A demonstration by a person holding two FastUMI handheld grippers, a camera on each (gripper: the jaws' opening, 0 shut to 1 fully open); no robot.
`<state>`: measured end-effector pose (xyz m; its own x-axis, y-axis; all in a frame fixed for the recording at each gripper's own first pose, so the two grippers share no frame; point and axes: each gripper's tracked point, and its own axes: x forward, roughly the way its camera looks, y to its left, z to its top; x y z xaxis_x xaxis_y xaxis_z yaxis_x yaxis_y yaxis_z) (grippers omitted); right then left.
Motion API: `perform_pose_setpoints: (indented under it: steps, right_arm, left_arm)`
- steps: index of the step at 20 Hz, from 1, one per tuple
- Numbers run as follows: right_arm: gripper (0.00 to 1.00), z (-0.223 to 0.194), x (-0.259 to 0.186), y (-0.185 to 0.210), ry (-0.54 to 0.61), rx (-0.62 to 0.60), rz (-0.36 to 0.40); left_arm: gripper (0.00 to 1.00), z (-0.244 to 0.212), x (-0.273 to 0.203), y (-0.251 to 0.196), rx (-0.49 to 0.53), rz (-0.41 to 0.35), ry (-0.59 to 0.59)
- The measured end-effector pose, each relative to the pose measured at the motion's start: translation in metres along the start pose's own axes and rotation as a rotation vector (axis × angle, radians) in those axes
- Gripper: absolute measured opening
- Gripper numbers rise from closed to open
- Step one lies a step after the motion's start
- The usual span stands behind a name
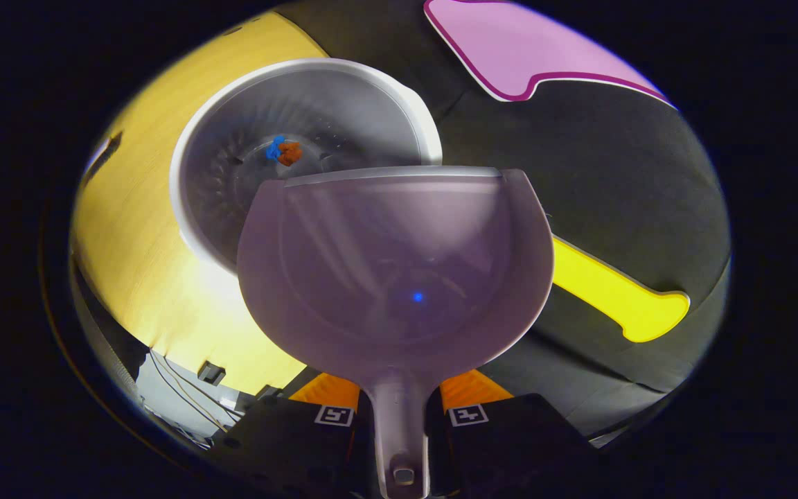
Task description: Pick up the small broom and dustpan from the desktop, sweep the trash into the dustpan with the broom, and then empty the trash into the garbage bin.
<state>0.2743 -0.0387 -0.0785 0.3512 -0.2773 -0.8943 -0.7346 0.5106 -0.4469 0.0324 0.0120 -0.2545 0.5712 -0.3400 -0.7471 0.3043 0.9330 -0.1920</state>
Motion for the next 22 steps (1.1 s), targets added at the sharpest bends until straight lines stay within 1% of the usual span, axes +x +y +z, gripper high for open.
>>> perform_pose_setpoints:
  steps: [2,3,6,10,12,14,16,17,19,22]
  right_arm:
    - [0.35,-0.005,-0.003,-0.004,-0.025,0.045,0.004]
    - [0.34,-0.008,-0.006,-0.007,-0.042,0.081,0.009]
    - [0.35,-0.019,-0.016,-0.009,-0.112,0.211,0.039]
    - [0.35,-0.027,-0.038,0.0,-0.263,0.418,0.135]
    - [0.33,-0.031,-0.053,0.012,-0.341,0.509,0.194]
    - [0.36,-0.036,-0.066,0.031,-0.41,0.585,0.266]
    - [0.33,-0.045,-0.074,0.049,-0.458,0.637,0.321]
    - [0.35,-0.049,-0.079,0.059,-0.477,0.655,0.343]
    - [0.35,-0.054,-0.092,0.084,-0.516,0.688,0.372]
    - [0.35,-0.053,-0.107,0.122,-0.557,0.704,0.413]
  left_arm:
    - [0.31,0.001,0.0,0.0,0.005,0.0,-0.003]
    - [0.29,0.001,0.001,0.0,0.007,0.0,-0.003]
    - [0.29,0.003,0.0,-0.001,0.016,-0.001,-0.002]
    - [0.29,0.008,0.002,-0.008,0.048,0.001,0.003]
    - [0.29,0.013,0.003,-0.01,0.069,0.009,0.001]
    - [0.31,0.016,0.002,-0.011,0.088,0.019,0.0]
    - [0.29,0.017,0.002,-0.011,0.1,0.026,0.003]
    - [0.29,0.018,0.002,-0.011,0.105,0.029,0.005]
    - [0.29,0.019,0.003,-0.011,0.11,0.037,0.007]
    - [0.29,0.019,0.002,-0.011,0.112,0.048,0.013]
